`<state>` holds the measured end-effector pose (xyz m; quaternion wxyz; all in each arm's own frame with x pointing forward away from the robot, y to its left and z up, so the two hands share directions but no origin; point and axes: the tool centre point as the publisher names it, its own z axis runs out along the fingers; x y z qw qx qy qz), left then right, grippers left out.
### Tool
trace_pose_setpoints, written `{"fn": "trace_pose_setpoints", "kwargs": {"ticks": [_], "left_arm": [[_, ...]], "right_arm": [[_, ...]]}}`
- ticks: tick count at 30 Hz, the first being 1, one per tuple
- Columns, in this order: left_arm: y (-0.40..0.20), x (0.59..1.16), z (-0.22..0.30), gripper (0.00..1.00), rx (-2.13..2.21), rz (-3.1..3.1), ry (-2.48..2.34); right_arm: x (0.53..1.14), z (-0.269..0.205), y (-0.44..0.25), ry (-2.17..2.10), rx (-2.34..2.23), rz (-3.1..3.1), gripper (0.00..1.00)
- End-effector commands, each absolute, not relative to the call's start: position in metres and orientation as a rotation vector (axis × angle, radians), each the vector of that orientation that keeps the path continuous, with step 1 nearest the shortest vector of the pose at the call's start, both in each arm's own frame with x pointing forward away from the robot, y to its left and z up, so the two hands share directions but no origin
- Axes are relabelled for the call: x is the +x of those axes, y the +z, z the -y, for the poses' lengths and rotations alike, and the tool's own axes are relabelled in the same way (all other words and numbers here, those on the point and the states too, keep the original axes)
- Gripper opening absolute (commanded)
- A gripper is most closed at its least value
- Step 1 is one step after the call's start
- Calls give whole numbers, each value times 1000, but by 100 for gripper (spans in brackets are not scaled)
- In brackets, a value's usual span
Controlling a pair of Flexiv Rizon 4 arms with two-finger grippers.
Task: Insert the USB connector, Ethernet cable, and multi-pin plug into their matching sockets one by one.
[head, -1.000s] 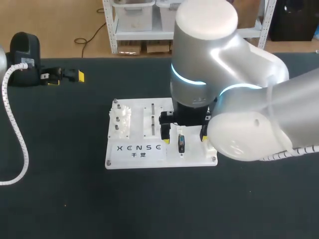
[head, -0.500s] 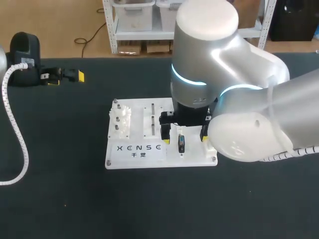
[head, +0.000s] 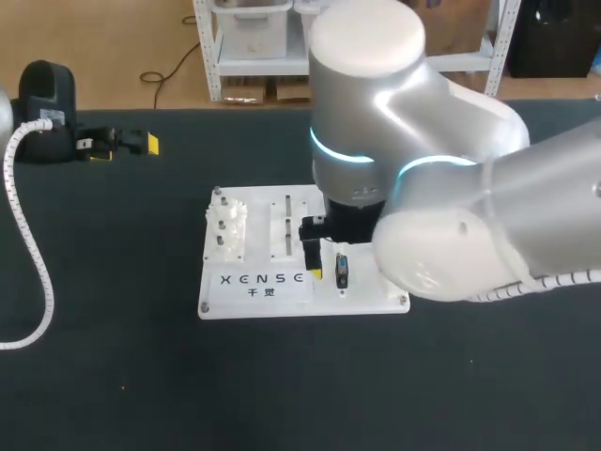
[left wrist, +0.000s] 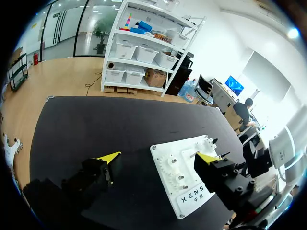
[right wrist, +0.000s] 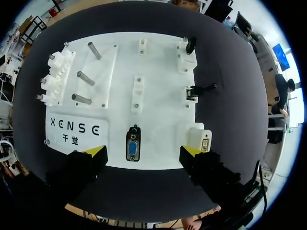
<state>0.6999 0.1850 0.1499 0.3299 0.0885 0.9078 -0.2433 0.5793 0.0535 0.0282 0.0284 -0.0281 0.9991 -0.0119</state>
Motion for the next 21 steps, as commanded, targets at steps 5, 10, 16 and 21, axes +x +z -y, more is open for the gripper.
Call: {"fn": "trace_pose_setpoints", "kwargs": {"ticks": [5, 10, 16, 21], "left_arm": [[150, 700, -185, 100, 231, -2374, -636], [150, 700, -185, 100, 231, -2374, -636], [150, 700, -185, 100, 231, -2374, -636], [150, 700, -185, 100, 231, -2374, -636]], "right_arm": [[587, -58, 22, -65, -61, -3132, 100], [589, -61, 22, -48, -69, -3141, 100], [589, -64, 24, -28, -88, -3143, 100], [587, -66, 22, -9, -98, -3154, 84]]}}
